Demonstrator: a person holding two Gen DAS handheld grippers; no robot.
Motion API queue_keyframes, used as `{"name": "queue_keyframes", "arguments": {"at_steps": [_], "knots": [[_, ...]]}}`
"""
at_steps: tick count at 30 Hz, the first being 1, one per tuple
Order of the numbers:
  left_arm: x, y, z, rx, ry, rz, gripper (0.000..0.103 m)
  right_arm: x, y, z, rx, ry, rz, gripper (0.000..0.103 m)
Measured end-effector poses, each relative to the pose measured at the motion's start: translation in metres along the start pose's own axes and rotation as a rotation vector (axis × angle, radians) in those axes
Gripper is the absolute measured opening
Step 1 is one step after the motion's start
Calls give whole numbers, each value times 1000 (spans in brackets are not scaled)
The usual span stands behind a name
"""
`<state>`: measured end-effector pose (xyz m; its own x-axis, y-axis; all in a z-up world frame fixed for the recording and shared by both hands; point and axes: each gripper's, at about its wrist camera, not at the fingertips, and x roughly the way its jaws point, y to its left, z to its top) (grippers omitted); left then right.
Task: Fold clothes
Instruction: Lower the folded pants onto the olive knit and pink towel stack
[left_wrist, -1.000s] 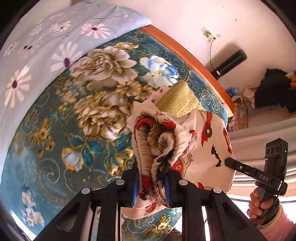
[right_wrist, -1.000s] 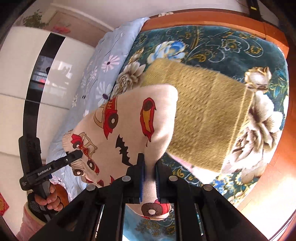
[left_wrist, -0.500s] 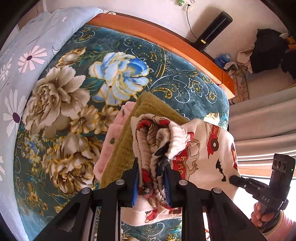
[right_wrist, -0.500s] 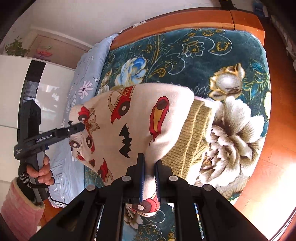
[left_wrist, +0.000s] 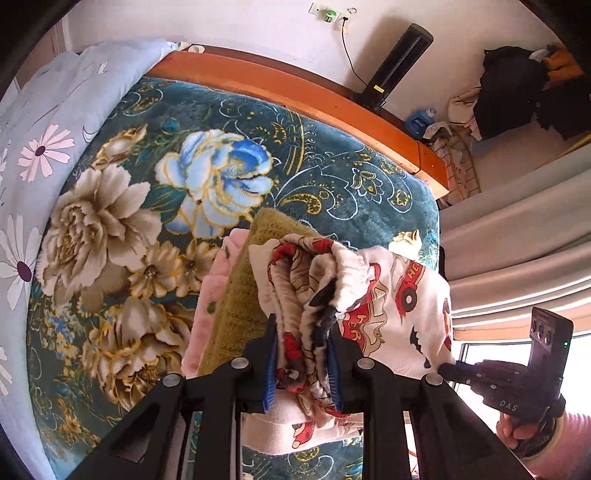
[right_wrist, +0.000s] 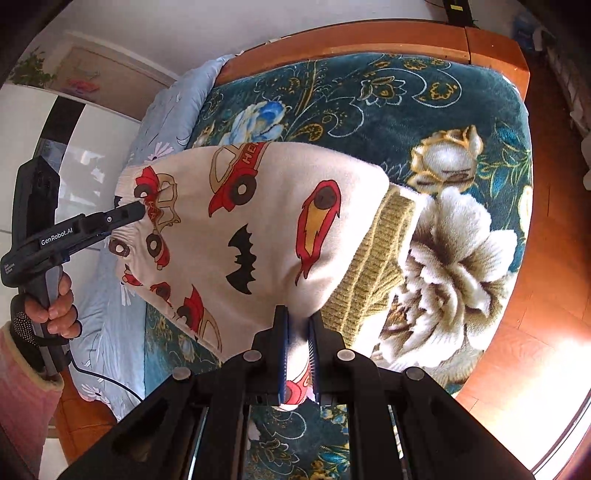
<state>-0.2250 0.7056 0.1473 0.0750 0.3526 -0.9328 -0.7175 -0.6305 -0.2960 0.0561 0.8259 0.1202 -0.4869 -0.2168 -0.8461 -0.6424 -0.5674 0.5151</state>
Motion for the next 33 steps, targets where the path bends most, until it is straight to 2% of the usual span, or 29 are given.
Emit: {"name": "queue_keyframes", "arguments": {"at_steps": [3, 6, 8, 11, 14, 17, 20, 24, 29, 33], "knots": [[18, 10, -4, -27, 59, 66, 27, 10, -5, -2, 28, 43, -6, 10], [22, 25, -10, -117, 93, 32, 30, 14, 1, -4, 8, 47, -25, 11], [15, 33, -12, -166, 72, 11, 38, 14, 1, -2, 1, 56, -36, 11], [-10, 37, -13, -209, 3, 17, 44, 7, -1, 1, 16, 56, -58, 11], [-37, 36, -19, -234, -81, -5, 46, -11, 3, 6, -19, 4, -109, 11], [-43, 22, -25, -215, -99, -48, 48, -21, 11, 17, -73, -43, -135, 11], [-24, 2, -27, -154, -46, -67, 49, -16, 25, 28, -111, -55, -113, 11], [7, -13, -31, -103, 36, -52, 50, -4, 39, 31, -146, -38, -66, 11], [26, 9, -35, -215, 62, -58, 53, 5, 19, 33, -107, -31, -106, 11], [34, 22, -38, -308, 74, -101, 53, 18, -2, 35, -25, 10, -111, 11]]}}
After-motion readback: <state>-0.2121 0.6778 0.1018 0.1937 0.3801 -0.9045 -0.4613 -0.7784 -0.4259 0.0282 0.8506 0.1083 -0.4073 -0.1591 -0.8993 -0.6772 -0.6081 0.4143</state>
